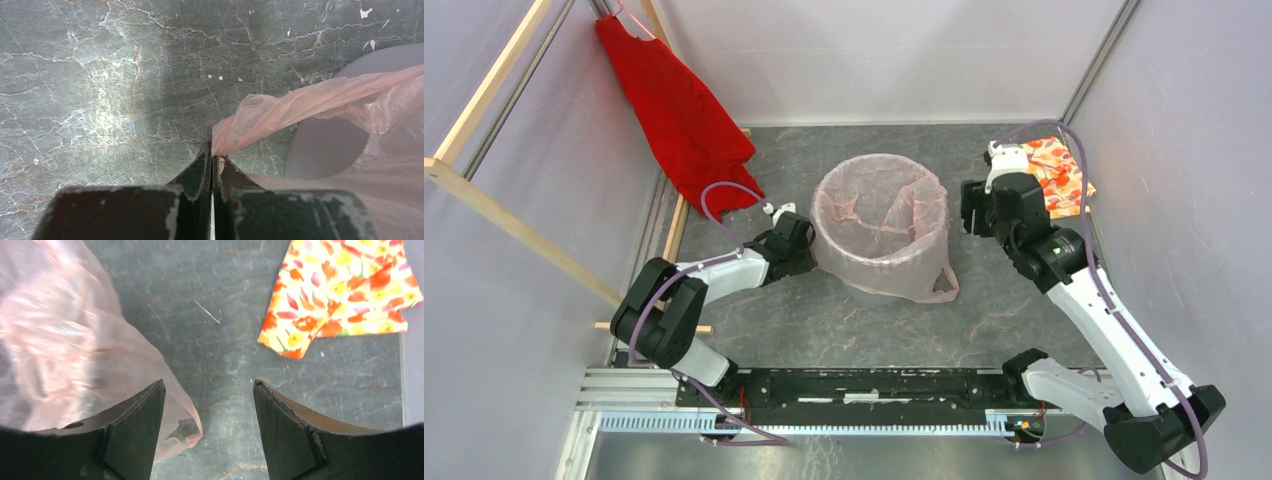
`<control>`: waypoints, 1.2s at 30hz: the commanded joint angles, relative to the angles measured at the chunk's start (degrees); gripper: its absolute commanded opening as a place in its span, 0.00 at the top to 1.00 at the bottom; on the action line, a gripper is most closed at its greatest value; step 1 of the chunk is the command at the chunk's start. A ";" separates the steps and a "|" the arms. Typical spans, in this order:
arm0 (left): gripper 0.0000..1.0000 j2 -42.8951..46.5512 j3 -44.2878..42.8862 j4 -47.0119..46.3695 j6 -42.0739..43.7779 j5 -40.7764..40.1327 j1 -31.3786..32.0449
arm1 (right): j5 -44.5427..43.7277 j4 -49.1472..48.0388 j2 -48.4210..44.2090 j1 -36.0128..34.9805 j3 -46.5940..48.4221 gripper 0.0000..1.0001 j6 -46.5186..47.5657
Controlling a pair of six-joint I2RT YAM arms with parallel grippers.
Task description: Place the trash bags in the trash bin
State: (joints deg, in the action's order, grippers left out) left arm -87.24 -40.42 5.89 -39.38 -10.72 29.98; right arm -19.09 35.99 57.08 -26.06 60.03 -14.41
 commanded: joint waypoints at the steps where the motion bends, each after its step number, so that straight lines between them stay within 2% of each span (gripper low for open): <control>1: 0.98 2.19 0.26 -0.05 -1.32 -1.07 0.35 | 0.73 4.38 2.36 -2.36 9.50 0.27 1.77; 10: 0.98 3.81 0.29 -0.12 -1.23 -0.84 0.44 | -5.60 9.18 14.13 -17.67 29.68 0.27 1.67; 17: 0.98 4.51 0.96 -0.75 -1.41 -0.57 0.52 | -7.28 10.78 22.90 -26.72 36.47 0.26 0.33; 20: 0.98 4.97 1.04 -0.79 -1.41 -0.52 0.52 | -5.15 11.25 25.19 -27.90 35.46 0.24 -1.05; 27: 0.98 6.55 2.41 -1.58 -1.56 -0.53 0.57 | -4.98 8.77 25.94 -26.12 25.58 0.19 -3.86; 33: 0.98 7.15 2.48 -1.50 -1.32 -0.63 0.53 | -0.65 6.43 26.99 -24.70 19.96 0.20 -2.82; 36: 0.98 7.08 2.41 -1.50 -1.23 -0.53 0.52 | 3.93 5.58 26.63 -21.54 17.51 0.23 -1.31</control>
State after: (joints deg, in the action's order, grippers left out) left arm -82.06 -38.15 5.82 -39.38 -10.41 30.15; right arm -20.43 44.71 84.29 -50.52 79.61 -16.84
